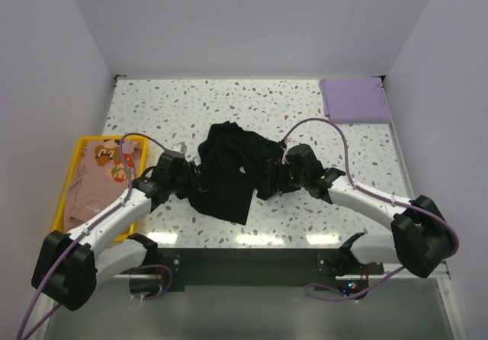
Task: Fold and stack the t-shirts
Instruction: Move the tshirt to the center of the board, then flatten the tshirt out
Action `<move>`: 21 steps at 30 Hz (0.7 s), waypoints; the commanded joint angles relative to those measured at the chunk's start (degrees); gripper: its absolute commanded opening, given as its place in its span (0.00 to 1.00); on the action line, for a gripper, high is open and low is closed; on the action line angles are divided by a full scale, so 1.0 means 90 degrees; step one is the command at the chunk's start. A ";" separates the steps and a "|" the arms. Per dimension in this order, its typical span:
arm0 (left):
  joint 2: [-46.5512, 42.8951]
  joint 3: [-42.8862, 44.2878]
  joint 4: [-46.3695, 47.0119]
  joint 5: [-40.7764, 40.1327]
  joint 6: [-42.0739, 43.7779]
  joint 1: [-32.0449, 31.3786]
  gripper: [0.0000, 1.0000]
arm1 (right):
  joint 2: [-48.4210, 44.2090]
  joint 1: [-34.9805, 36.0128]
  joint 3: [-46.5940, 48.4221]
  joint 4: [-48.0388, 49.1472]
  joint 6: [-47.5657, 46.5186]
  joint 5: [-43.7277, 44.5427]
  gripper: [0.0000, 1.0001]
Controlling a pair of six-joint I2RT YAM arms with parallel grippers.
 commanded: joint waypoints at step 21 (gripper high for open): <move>0.1967 0.0967 0.1092 -0.1121 0.0061 -0.3501 0.64 | 0.1397 0.1058 0.0382 0.0151 0.1235 0.2468 0.42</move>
